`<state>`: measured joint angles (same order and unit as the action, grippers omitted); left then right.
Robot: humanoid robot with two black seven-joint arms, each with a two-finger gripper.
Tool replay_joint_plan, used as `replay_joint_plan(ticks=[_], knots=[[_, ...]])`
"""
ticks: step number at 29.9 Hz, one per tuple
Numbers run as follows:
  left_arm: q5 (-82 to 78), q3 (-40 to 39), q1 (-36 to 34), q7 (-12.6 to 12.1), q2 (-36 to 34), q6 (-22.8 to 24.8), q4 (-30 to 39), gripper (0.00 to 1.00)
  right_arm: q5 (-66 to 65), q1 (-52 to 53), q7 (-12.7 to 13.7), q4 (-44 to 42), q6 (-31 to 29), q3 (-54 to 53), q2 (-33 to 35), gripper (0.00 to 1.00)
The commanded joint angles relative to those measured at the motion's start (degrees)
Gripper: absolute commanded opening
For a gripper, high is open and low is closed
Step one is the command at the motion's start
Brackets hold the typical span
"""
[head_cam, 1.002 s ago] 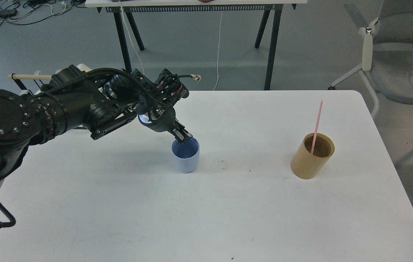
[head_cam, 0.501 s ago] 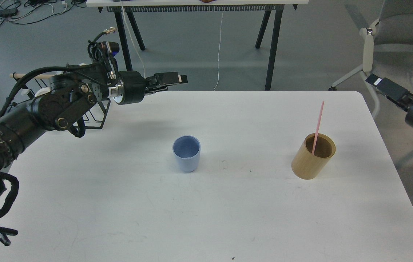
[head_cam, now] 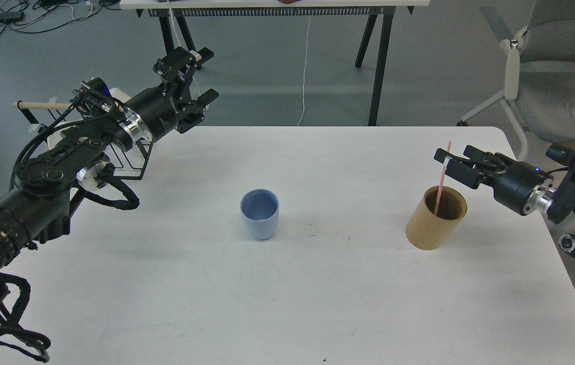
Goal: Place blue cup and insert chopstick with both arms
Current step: 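Move the right gripper to the pink stick in the tan cup and grasp it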
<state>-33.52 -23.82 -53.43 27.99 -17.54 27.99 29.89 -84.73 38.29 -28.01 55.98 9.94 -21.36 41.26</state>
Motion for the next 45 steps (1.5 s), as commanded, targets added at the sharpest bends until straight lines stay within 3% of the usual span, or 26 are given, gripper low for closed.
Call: replay_joint_plan(ticks=[1,5,11,20,32,45], knots=[[0.12,-0.09,0.7,0.01,0.14,0.01,-0.01,0.99,-0.69,0.2,0.01,-2.88,0.52,0.44,-4.16,0.89],[0.12,0.0,1.31,0.01,0.14,0.01,-0.01,0.99,-1.4,1.34,0.01,-4.3,0.78,0.53,-6.01,0.71],[0.21,-0.09,2.28,0.01,-0.04,0.01,-0.01,0.99,-1.4,1.61,0.01,-4.3,0.78,0.53,-6.01,0.55],[0.21,-0.17,2.55,0.01,0.05,0.01,-0.1,0.99,-1.49,1.61,0.01,-3.86,0.87,0.62,-5.75,0.45],[0.3,-0.17,3.07,0.01,0.05,0.01,-0.1,0.99,-1.49,1.52,0.01,-3.77,3.06,1.67,-5.22,0.2],[0.47,-0.53,3.16,0.01,0.14,0.01,-0.19,0.99,-1.49,1.78,0.01,-0.61,3.15,1.67,-1.97,0.05]])
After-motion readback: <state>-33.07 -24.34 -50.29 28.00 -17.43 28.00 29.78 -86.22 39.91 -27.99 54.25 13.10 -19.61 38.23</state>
